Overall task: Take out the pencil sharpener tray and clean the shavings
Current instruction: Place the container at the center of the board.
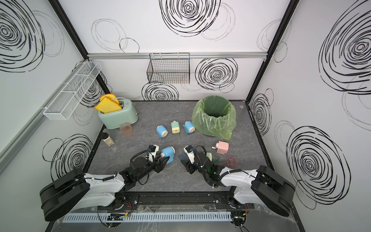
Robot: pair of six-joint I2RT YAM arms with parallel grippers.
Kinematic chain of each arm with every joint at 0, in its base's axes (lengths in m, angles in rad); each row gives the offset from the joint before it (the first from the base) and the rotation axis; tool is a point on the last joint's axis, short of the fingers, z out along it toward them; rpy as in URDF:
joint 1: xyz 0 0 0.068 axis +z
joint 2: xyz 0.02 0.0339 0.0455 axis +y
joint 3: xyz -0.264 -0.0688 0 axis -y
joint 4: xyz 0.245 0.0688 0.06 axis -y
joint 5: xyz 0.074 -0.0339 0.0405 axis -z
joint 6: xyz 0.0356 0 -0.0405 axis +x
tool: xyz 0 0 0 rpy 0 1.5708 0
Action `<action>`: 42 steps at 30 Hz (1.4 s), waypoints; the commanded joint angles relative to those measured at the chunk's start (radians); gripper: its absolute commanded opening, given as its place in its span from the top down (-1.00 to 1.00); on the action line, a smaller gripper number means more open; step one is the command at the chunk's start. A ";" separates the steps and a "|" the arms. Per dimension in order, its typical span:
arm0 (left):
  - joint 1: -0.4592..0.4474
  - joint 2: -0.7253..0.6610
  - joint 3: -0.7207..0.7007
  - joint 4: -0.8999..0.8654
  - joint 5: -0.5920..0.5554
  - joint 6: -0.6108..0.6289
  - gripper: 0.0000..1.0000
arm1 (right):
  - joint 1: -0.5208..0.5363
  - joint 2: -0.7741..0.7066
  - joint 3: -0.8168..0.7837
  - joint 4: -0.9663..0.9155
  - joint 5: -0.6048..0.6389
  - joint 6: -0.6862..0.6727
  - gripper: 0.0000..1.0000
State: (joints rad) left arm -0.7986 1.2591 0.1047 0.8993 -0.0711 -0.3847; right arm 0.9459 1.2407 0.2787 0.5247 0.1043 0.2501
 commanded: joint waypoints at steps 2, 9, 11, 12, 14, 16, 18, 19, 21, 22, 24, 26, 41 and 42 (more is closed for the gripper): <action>-0.001 0.115 0.038 0.243 0.028 0.005 0.52 | -0.040 0.061 0.027 0.077 0.034 0.020 0.36; -0.002 0.290 0.059 0.433 0.040 -0.027 0.48 | -0.056 0.172 0.118 0.002 0.097 0.048 0.24; -0.008 0.306 0.074 0.421 0.032 -0.024 0.44 | -0.053 0.199 0.155 -0.039 0.089 0.048 0.14; -0.010 0.312 0.078 0.416 0.021 -0.022 0.42 | -0.053 0.207 0.169 -0.052 0.086 0.049 0.11; -0.011 0.325 0.079 0.414 0.000 -0.026 0.37 | -0.053 0.219 0.180 -0.060 0.071 0.051 0.00; -0.012 0.330 0.078 0.409 -0.018 -0.028 0.33 | -0.050 0.217 0.184 -0.067 0.066 0.054 -0.07; -0.012 0.324 0.076 0.391 -0.043 -0.031 0.32 | -0.046 0.212 0.188 -0.078 0.058 0.053 -0.15; -0.012 0.321 0.075 0.382 -0.057 -0.030 0.31 | -0.045 0.209 0.193 -0.091 0.054 0.050 -0.18; -0.013 0.319 0.075 0.363 -0.084 -0.030 0.31 | -0.040 0.210 0.207 -0.124 0.051 0.045 -0.26; -0.013 0.319 0.073 0.363 -0.093 -0.030 0.31 | -0.037 0.212 0.216 -0.142 0.051 0.043 -0.27; -0.013 0.319 0.066 0.362 -0.109 -0.037 0.31 | -0.033 0.212 0.223 -0.162 0.047 0.044 -0.33; -0.013 0.322 0.060 0.362 -0.113 -0.038 0.31 | -0.032 0.209 0.226 -0.180 0.036 0.045 -0.42; -0.073 0.420 0.047 0.453 -0.090 -0.085 0.08 | -0.061 -0.020 0.324 -0.382 0.043 0.075 -0.62; -0.078 0.429 0.048 0.461 -0.086 -0.087 0.04 | -0.067 -0.031 0.332 -0.392 0.037 0.074 -0.63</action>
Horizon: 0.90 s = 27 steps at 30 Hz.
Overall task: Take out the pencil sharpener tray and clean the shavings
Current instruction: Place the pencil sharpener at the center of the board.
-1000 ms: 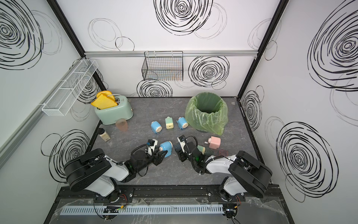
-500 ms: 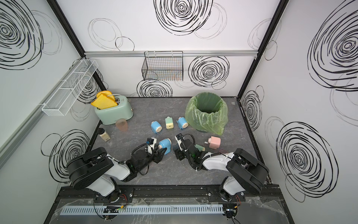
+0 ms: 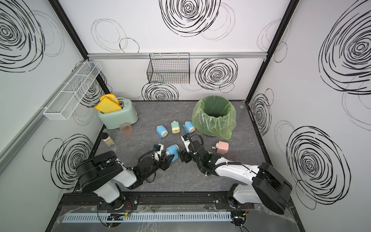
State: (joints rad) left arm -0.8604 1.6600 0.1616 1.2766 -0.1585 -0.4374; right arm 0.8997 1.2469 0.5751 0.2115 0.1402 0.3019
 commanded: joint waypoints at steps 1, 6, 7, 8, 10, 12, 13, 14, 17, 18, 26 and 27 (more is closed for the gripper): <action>-0.024 0.038 -0.008 0.088 0.001 -0.036 -0.03 | -0.029 -0.051 0.038 -0.089 -0.004 0.018 -0.63; -0.053 0.079 -0.004 0.112 -0.006 -0.028 -0.24 | -0.061 -0.112 0.024 -0.103 -0.007 0.010 -0.65; -0.056 0.081 -0.002 0.107 -0.009 -0.024 -0.26 | -0.070 -0.124 0.018 -0.101 -0.007 0.009 -0.66; -0.059 0.081 0.003 0.091 -0.013 -0.018 -0.27 | -0.076 -0.133 0.013 -0.100 -0.009 0.009 -0.66; -0.072 0.078 0.023 0.036 -0.030 -0.006 -0.33 | -0.092 -0.152 0.002 -0.103 -0.013 0.007 -0.67; -0.084 0.083 0.037 0.019 -0.031 0.006 -0.44 | -0.103 -0.167 -0.004 -0.109 -0.018 0.004 -0.67; -0.091 0.087 0.045 0.012 -0.032 0.006 -0.48 | -0.106 -0.175 -0.006 -0.115 -0.018 0.001 -0.68; -0.097 0.089 0.051 0.001 -0.035 0.006 -0.49 | -0.109 -0.182 -0.009 -0.116 -0.016 0.000 -0.67; -0.111 0.092 0.066 -0.020 -0.038 0.035 -0.54 | -0.123 -0.203 -0.017 -0.127 -0.018 -0.004 -0.68; -0.117 0.091 0.072 -0.029 -0.041 0.040 -0.56 | -0.130 -0.209 -0.019 -0.129 -0.020 -0.006 -0.68; -0.132 0.000 0.068 -0.097 -0.086 0.045 -0.85 | -0.168 -0.213 -0.010 -0.122 -0.101 -0.052 -0.73; -0.132 -0.026 0.069 -0.127 -0.101 0.045 -0.89 | -0.170 -0.204 -0.002 -0.121 -0.121 -0.061 -0.75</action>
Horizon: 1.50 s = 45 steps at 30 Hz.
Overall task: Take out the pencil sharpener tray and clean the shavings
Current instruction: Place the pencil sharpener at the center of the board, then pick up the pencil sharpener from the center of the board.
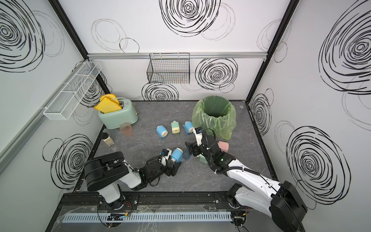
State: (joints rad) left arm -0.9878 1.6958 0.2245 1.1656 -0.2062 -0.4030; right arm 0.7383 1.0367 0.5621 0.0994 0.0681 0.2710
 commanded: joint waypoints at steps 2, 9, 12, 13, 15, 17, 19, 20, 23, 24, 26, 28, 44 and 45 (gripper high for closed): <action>-0.006 -0.123 0.015 -0.096 -0.087 0.006 -0.97 | -0.013 0.032 0.031 -0.006 -0.083 -0.035 -0.84; -0.008 -0.450 0.033 -0.482 -0.257 -0.080 -0.95 | -0.027 0.193 0.147 -0.029 -0.175 -0.031 -0.97; 0.029 -0.560 0.090 -0.712 -0.305 -0.107 -0.95 | -0.035 0.280 0.185 -0.013 -0.084 0.012 -0.97; 0.053 -0.591 0.111 -0.774 -0.300 -0.113 -0.95 | -0.041 0.312 0.199 -0.012 -0.039 0.024 -0.97; 0.105 -0.654 0.125 -0.835 -0.258 -0.118 -0.95 | -0.050 0.376 0.216 0.012 0.003 0.026 -0.97; 0.160 -0.716 0.131 -0.882 -0.199 -0.134 -0.95 | -0.066 0.441 0.243 0.032 0.017 0.027 -0.97; 0.204 -0.780 0.138 -0.928 -0.152 -0.143 -0.95 | -0.079 0.511 0.281 0.044 0.024 0.024 -0.97; 0.216 -0.808 0.139 -0.939 -0.141 -0.140 -0.95 | -0.080 0.539 0.289 0.064 0.036 0.023 -0.97; 0.249 -0.893 0.132 -0.965 -0.108 -0.129 -0.95 | -0.087 0.616 0.328 0.092 0.098 0.024 -0.97; 0.258 -0.916 0.132 -0.975 -0.100 -0.132 -0.95 | -0.092 0.637 0.339 0.104 0.111 0.029 -0.97; 0.273 -0.950 0.128 -0.991 -0.082 -0.129 -0.95 | -0.102 0.677 0.360 0.120 0.113 0.039 -0.97; 0.281 -0.973 0.122 -0.995 -0.068 -0.125 -0.95 | -0.105 0.707 0.381 0.119 0.127 0.042 -0.97; 0.329 -0.984 0.089 -0.961 0.001 -0.126 -0.95 | -0.159 0.818 0.439 0.195 0.013 -0.031 -0.81; 0.332 -0.983 0.087 -0.957 0.004 -0.127 -0.95 | -0.160 0.810 0.434 0.194 -0.004 -0.033 -0.76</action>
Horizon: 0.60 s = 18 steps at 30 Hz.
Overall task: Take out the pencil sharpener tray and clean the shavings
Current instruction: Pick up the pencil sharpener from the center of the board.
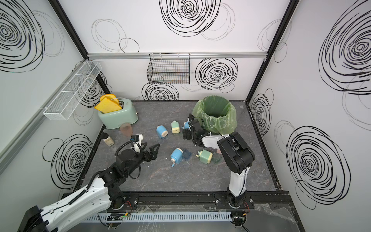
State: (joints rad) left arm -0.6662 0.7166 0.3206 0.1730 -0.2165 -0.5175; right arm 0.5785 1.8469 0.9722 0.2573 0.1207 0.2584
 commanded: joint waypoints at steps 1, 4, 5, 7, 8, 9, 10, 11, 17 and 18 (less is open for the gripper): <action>0.013 -0.003 -0.009 0.039 0.018 -0.015 -0.95 | 0.002 -0.013 0.013 0.042 -0.070 -0.019 -0.72; 0.017 0.004 -0.011 0.046 0.024 -0.017 -0.95 | 0.007 -0.047 -0.019 0.054 -0.104 -0.006 -0.64; 0.020 0.006 -0.011 0.049 0.027 -0.016 -0.95 | 0.009 -0.055 -0.027 0.053 -0.115 0.000 -0.62; 0.023 0.010 -0.013 0.054 0.033 -0.019 -0.95 | 0.010 -0.064 -0.033 0.044 -0.145 0.008 -0.58; 0.025 0.012 -0.013 0.057 0.036 -0.021 -0.95 | 0.014 -0.067 -0.034 0.035 -0.148 0.011 -0.57; 0.026 0.014 -0.014 0.058 0.038 -0.023 -0.95 | 0.017 -0.072 -0.039 0.030 -0.149 0.015 -0.57; 0.027 0.014 -0.014 0.058 0.038 -0.022 -0.95 | 0.018 -0.078 -0.046 0.022 -0.138 0.017 -0.59; 0.028 0.012 -0.013 0.059 0.038 -0.022 -0.95 | 0.018 -0.088 -0.056 0.021 -0.123 0.020 -0.65; 0.030 0.000 -0.019 0.056 0.037 -0.023 -0.95 | 0.007 -0.071 -0.035 -0.026 -0.073 -0.005 -0.97; 0.031 0.001 -0.019 0.058 0.038 -0.023 -0.95 | 0.003 -0.060 -0.022 -0.033 -0.069 -0.006 -0.97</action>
State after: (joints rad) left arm -0.6449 0.7269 0.3138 0.1829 -0.1818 -0.5247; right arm 0.5892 1.7794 0.9188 0.2604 0.0269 0.2630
